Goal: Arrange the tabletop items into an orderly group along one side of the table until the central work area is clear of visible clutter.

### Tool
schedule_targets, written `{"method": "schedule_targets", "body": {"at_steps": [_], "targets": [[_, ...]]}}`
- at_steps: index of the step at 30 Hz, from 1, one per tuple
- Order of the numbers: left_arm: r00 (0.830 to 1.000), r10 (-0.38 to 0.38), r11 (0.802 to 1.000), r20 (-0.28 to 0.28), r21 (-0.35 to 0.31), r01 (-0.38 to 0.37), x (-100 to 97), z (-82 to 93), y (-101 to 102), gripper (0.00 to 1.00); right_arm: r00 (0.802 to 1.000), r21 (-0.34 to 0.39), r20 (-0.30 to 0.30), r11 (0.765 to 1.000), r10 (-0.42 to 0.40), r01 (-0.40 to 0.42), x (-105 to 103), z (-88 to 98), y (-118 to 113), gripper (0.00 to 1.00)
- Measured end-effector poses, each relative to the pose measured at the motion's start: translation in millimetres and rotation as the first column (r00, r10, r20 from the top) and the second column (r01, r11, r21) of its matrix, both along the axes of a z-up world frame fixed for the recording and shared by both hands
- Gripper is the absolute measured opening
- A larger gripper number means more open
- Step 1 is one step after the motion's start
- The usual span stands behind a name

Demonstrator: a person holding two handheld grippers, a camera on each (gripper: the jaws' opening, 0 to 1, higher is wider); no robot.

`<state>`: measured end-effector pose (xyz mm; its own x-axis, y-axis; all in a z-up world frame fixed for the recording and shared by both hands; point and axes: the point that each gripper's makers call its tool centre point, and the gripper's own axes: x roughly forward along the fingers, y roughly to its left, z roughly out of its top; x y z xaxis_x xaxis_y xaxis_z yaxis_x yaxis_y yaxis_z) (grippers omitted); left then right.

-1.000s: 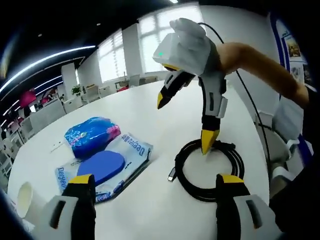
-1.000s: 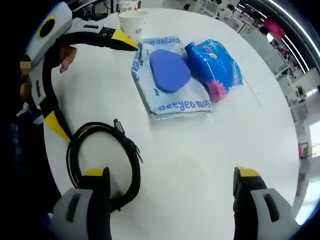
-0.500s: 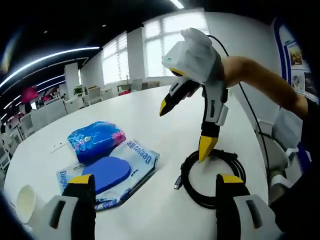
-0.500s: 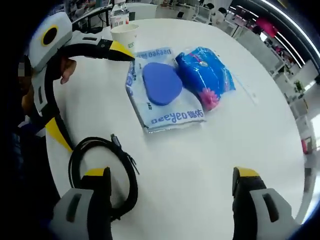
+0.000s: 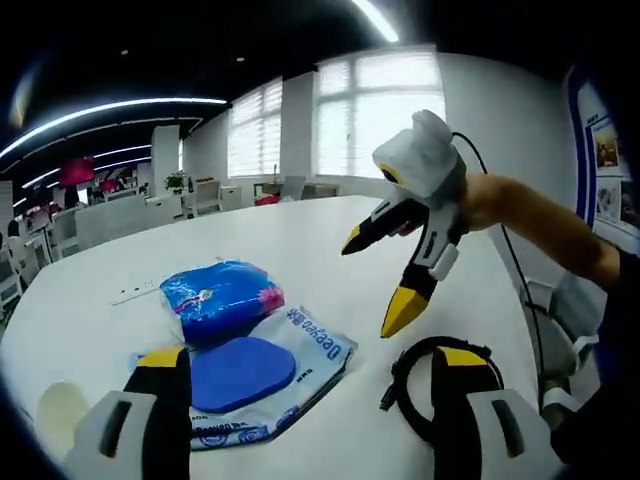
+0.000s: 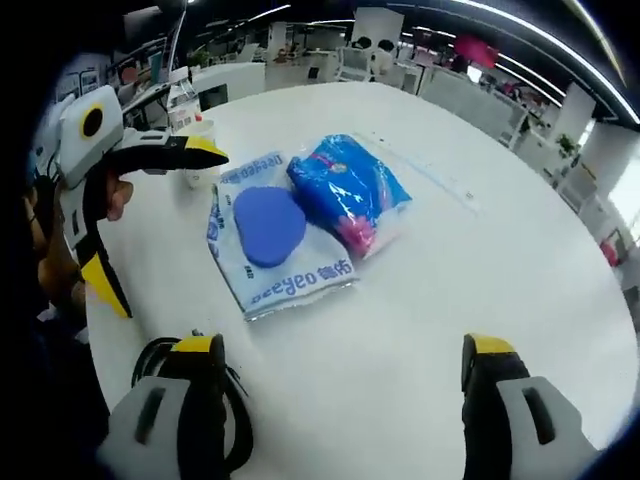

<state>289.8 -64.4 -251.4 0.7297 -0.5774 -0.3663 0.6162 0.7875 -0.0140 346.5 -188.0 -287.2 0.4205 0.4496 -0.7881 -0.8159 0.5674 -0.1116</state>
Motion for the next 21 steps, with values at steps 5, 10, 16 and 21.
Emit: {"method": "schedule_targets", "body": {"at_steps": [5, 10, 16, 21], "targets": [[1.0, 0.013, 1.0, -0.004, -0.015, -0.013, 6.0, 2.8, 1, 1.0, 1.0, 0.039, 0.005, 0.999, -0.017, 0.016, 3, -0.2, 5, 0.95], [1.0, 0.013, 1.0, -0.003, -0.017, -0.013, 6.6, -1.0, -2, 0.99, 1.0, 0.06, 0.009, 0.998, -0.024, 0.024, 8, 1.0, 8, 0.95], [1.0, 0.023, 0.998, -0.013, -0.064, -0.023, 8.3, -2.4, -2, 0.98, 0.999, 0.104, 0.014, 0.993, -0.049, 0.047, 14, 1.2, 13, 0.94], [0.999, 0.046, 0.991, -0.015, -0.127, -0.048, 15.1, 2.6, 0, 0.98, 0.996, 0.182, -0.008, 0.979, -0.09, 0.09, 16, 0.5, 20, 0.93]]}}
